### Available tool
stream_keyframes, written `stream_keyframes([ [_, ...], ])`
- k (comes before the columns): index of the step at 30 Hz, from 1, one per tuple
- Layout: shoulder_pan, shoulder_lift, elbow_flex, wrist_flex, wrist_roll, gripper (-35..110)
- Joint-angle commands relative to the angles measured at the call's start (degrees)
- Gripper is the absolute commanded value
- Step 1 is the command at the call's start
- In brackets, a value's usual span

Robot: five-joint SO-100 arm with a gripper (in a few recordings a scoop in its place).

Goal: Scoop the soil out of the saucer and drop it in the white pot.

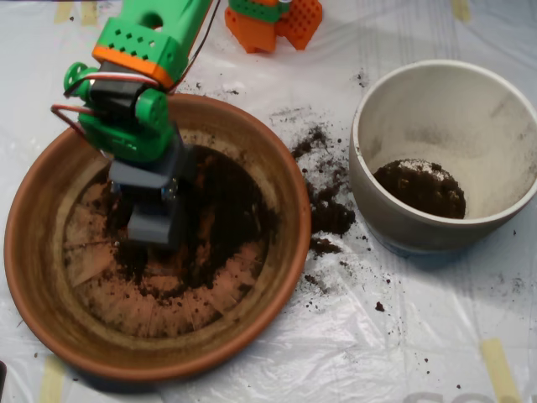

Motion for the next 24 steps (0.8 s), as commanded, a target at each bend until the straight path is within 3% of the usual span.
stream_keyframes([
  [1,0.4,8.4,8.3,-2.1,-0.5,13],
  [13,-3.6,20.7,17.5,-4.6,0.9,0],
  [24,-9.1,29.2,5.7,5.5,6.2,-1],
])
